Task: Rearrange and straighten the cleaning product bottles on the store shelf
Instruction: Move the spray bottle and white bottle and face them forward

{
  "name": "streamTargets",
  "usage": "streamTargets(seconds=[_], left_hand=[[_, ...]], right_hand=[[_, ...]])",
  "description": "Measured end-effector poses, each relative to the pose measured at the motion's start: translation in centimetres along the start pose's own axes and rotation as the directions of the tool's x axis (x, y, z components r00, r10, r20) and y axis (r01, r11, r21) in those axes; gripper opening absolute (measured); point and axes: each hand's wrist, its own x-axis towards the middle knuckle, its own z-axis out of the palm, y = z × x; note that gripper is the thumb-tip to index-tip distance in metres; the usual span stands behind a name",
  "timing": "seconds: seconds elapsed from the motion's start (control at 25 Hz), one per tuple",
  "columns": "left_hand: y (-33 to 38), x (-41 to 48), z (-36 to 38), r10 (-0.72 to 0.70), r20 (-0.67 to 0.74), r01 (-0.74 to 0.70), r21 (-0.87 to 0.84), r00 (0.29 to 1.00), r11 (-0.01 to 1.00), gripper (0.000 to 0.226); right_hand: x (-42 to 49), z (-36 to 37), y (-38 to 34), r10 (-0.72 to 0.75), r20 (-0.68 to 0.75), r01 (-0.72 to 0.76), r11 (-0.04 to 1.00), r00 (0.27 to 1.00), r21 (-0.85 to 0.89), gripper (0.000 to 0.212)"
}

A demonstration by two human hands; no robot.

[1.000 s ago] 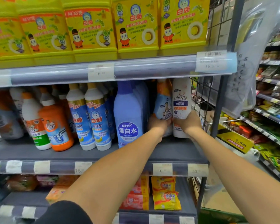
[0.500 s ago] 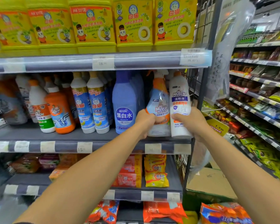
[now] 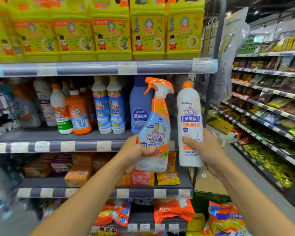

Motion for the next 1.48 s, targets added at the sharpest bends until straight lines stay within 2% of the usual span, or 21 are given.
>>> streamTargets(seconds=[0.28, 0.52, 0.68, 0.88, 1.08, 1.32, 1.48], left_hand=[[-0.9, -13.6, -10.7, 0.021, -0.13, -0.038, -0.126, 0.991, 0.991, 0.055], [-3.4, -23.3, -19.0, -0.021, -0.225, -0.015, -0.156, 0.974, 0.988, 0.051], [-4.3, -26.6, -23.2, 0.019, -0.396, -0.069, -0.112, 0.918, 0.991, 0.053], [-3.9, -27.1, -27.0, 0.039, -0.512, -0.098, -0.088, 0.858, 0.991, 0.035], [-3.1, -25.0, -30.7, 0.033, -0.585, -0.081, -0.056, 0.81, 0.995, 0.031], [-3.6, -22.1, -34.4, 0.015, -0.605, -0.076, -0.075, 0.796, 0.994, 0.028], [-3.7, -20.0, -37.0, 0.003, -0.589, -0.058, -0.075, 0.808, 0.995, 0.029]], right_hand=[[-8.8, 11.7, -0.4, 0.022, 0.099, -0.028, 0.998, 0.995, 0.059, 0.039], [-15.1, 21.4, 0.5, 0.036, 0.2, -0.06, 0.992, 0.979, 0.115, 0.029], [-16.4, 26.4, 0.7, 0.063, 0.295, -0.105, 0.986, 0.953, 0.128, 0.037], [-14.7, 31.0, 1.2, 0.073, 0.378, -0.14, 0.978, 0.923, 0.155, 0.044], [-11.2, 34.6, 1.9, 0.083, 0.465, -0.201, 0.957, 0.881, 0.211, 0.047], [-7.3, 37.9, 2.9, 0.12, 0.568, -0.274, 0.942, 0.814, 0.194, 0.055], [-5.4, 40.4, 2.6, 0.14, 0.586, -0.304, 0.933, 0.798, 0.192, 0.047]])
